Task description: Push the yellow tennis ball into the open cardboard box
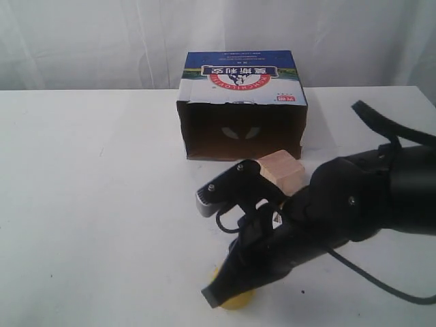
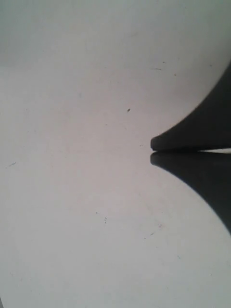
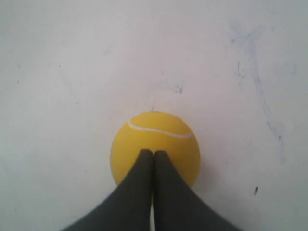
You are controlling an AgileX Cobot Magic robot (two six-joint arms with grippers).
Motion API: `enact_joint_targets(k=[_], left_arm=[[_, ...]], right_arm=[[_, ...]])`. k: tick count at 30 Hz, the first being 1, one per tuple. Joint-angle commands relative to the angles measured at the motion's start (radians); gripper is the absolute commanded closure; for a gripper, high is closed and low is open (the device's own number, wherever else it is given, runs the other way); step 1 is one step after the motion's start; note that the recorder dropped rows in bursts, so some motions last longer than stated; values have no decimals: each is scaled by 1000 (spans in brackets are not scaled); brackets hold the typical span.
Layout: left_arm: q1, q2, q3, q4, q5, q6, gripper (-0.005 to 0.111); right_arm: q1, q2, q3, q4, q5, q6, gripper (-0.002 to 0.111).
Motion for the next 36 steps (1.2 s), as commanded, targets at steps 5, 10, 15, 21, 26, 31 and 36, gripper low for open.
enact_joint_targets(k=[5, 10, 15, 21, 26, 31, 36], left_arm=[[-5, -5, 4, 3, 10, 2, 107], [-5, -5, 4, 3, 10, 2, 107], [-5, -5, 4, 3, 10, 2, 107], [-5, -5, 4, 3, 10, 2, 107], [-5, -5, 4, 3, 10, 2, 107], [-5, -5, 4, 3, 10, 2, 107], [-5, -5, 4, 3, 10, 2, 107]], right_arm=[[0, -20, -194, -119, 47, 12, 108], [0, -18, -213, -117, 113, 57, 108], [13, 14, -210, -79, 220, 77, 108], [82, 65, -210, -43, 243, 92, 108], [87, 109, -210, -40, 284, 92, 108], [87, 158, -210, -72, 256, 88, 108], [66, 168, -230, -159, 187, 88, 108]])
